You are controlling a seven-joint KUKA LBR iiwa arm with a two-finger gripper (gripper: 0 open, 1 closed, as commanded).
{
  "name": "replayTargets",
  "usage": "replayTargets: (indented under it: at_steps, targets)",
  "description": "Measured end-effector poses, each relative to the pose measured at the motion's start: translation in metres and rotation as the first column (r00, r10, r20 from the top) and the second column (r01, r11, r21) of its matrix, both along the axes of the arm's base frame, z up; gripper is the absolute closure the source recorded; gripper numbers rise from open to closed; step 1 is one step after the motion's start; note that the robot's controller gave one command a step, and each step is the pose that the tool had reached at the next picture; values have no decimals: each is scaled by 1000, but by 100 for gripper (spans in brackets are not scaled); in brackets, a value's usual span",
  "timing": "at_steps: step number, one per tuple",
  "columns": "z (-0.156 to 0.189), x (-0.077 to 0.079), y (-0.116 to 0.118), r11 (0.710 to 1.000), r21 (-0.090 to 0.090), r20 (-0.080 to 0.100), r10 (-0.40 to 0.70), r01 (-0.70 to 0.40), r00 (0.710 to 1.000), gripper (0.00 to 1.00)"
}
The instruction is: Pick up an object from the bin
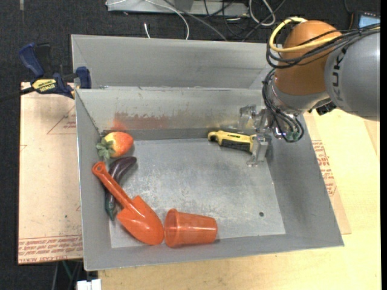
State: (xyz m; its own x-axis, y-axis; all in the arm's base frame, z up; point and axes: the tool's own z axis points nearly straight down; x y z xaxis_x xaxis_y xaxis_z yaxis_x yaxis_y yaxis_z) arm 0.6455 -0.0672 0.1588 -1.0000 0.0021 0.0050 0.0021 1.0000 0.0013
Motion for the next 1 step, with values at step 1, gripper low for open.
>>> replayTargets:
  at_steps: [1]
  targets:
    - [4,2,0,1000,-1,7,2,-2,1000,0]
